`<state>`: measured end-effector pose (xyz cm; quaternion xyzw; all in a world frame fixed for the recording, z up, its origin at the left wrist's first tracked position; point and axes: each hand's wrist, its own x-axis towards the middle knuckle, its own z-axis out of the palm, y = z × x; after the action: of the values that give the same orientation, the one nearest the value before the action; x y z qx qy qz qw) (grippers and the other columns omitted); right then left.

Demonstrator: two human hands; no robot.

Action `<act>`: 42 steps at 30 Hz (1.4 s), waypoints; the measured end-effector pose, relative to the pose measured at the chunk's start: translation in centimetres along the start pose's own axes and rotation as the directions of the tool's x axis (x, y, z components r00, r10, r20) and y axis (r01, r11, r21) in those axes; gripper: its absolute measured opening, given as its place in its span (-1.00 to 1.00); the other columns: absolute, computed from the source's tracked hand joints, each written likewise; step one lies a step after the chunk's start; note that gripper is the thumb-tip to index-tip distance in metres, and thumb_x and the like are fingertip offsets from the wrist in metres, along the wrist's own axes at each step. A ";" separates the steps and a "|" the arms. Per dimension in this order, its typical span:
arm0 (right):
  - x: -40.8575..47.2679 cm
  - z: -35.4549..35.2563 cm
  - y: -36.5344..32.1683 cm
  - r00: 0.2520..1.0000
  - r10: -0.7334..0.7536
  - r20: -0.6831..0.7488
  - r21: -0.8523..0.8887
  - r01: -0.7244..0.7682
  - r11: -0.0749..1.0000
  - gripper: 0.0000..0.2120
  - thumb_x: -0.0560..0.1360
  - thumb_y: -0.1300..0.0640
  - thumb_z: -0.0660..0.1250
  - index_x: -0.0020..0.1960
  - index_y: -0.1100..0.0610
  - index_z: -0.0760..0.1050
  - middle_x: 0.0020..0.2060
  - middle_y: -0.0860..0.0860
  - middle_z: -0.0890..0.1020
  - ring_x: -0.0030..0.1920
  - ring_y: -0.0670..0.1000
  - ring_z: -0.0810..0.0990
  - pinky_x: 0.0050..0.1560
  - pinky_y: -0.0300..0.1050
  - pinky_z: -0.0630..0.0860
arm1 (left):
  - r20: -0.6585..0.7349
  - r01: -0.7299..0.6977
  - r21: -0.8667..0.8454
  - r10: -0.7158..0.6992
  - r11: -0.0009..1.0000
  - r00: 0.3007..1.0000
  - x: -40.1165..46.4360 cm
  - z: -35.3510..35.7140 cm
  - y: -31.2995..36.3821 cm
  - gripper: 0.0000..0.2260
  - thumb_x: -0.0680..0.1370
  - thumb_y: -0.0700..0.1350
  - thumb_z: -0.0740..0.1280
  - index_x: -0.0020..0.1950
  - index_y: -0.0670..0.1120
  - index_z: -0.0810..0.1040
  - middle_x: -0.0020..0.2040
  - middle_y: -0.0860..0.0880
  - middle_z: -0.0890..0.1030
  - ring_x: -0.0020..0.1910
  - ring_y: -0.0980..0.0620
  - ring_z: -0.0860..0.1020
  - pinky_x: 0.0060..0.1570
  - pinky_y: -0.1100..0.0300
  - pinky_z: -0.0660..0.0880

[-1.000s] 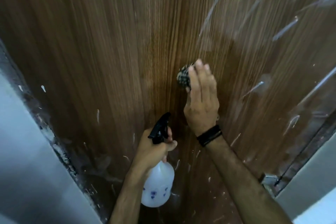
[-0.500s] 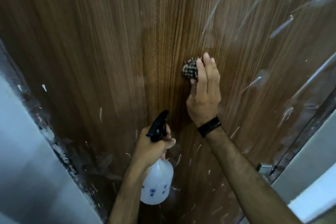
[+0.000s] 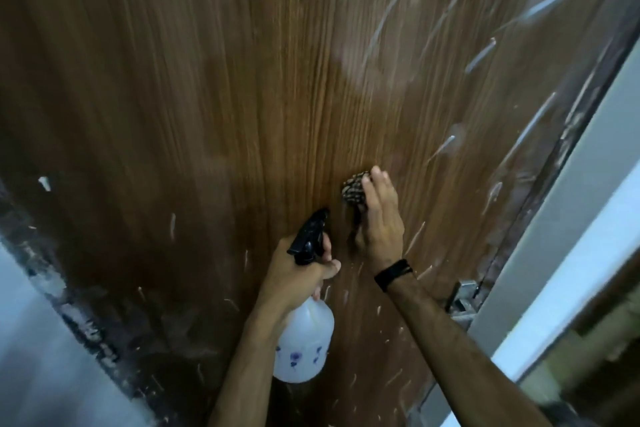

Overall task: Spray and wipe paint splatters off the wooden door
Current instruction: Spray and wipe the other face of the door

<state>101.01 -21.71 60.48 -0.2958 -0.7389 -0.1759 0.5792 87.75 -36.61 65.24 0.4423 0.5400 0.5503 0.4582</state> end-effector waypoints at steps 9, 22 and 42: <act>0.6 -7.4 3.8 0.904 0.359 -0.232 0.065 -0.354 0.933 -0.58 0.61 0.39 0.12 0.46 0.39 0.26 0.50 0.25 0.28 0.54 0.19 0.23 0.53 0.09 0.17 | 0.276 -0.031 0.019 0.024 0.999 0.961 2.2 7.7 3.1 -0.83 0.50 -0.43 0.38 -0.08 -0.17 0.52 -0.23 -0.12 0.49 -0.59 0.07 0.33 -0.52 0.23 0.35; 4.7 -10.8 10.3 0.977 0.148 -0.155 0.155 -0.124 0.980 -0.56 0.60 0.41 0.18 0.47 0.36 0.26 0.49 0.27 0.29 0.53 0.22 0.24 0.53 0.13 0.21 | 0.043 -0.013 0.033 0.011 0.999 0.999 3.5 15.8 4.0 -0.77 0.48 -0.44 0.39 -0.18 -0.12 0.50 -0.24 -0.15 0.49 -0.60 0.08 0.34 -0.54 0.23 0.34; 6.9 -7.0 11.5 0.980 -0.021 -0.196 0.033 0.028 0.999 -0.45 0.52 0.45 0.30 0.47 0.27 0.26 0.46 0.25 0.35 0.52 0.18 0.26 0.50 0.15 0.26 | -0.073 -0.123 0.018 0.124 0.992 0.990 3.1 14.0 6.8 -0.81 0.51 -0.42 0.38 -0.03 -0.15 0.55 -0.20 -0.09 0.55 -0.54 0.10 0.36 -0.51 0.23 0.38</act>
<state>112.56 -15.55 68.06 -0.2576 -0.6851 -0.1982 0.6519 100.71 -30.89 72.40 0.4573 0.5318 0.5901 0.3999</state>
